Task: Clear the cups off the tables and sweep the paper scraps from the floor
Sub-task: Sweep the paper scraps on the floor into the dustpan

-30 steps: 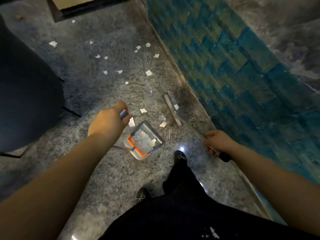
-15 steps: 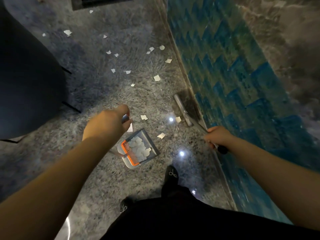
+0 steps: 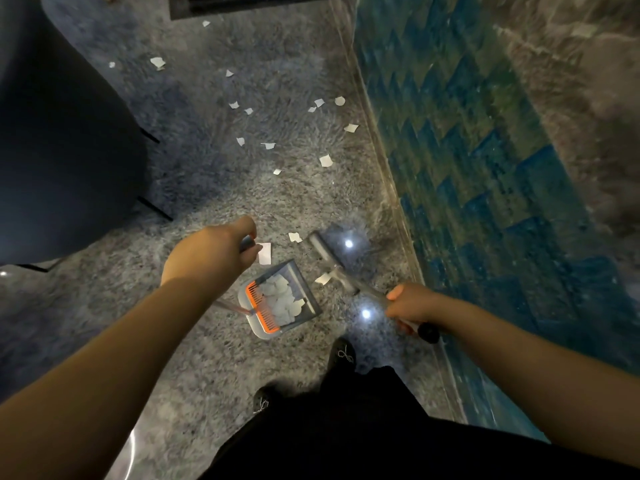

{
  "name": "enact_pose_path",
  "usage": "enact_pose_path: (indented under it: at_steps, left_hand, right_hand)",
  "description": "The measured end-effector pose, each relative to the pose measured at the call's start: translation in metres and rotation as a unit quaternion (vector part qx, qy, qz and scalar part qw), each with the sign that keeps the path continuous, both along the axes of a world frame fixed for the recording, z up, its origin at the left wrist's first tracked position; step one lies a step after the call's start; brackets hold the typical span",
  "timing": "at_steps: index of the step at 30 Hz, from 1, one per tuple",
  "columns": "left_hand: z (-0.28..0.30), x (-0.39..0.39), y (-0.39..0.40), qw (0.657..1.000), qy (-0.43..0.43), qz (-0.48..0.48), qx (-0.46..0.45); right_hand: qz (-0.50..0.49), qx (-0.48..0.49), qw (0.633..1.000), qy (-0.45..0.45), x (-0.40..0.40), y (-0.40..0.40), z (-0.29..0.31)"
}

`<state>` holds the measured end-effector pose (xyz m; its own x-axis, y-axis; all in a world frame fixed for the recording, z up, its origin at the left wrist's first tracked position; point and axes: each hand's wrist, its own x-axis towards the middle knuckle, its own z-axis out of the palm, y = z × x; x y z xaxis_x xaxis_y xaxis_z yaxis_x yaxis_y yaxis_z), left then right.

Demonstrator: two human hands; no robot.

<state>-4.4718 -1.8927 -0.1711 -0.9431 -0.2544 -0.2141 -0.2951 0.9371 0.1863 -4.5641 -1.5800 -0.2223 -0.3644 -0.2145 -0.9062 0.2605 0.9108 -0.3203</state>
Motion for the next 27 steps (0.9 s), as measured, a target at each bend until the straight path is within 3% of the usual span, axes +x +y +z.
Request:
enact_pose_path:
  at_steps: [8,16,27]
  left_hand:
    - [0.002,0.03,-0.007,1.0,-0.002,0.007,0.005]
    - [0.008,0.091,-0.039,0.996,0.028,0.039,0.071]
    - [0.029,0.161,-0.099,0.984,0.091,0.143,0.049]
  right_hand:
    - [-0.02,-0.05,0.997,-0.058,0.062,-0.021,-0.01]
    - [-0.043,-0.044,0.998,-0.014,0.097,-0.044,0.012]
    - [-0.157,-0.057,0.984,0.061,0.121,-0.095,0.024]
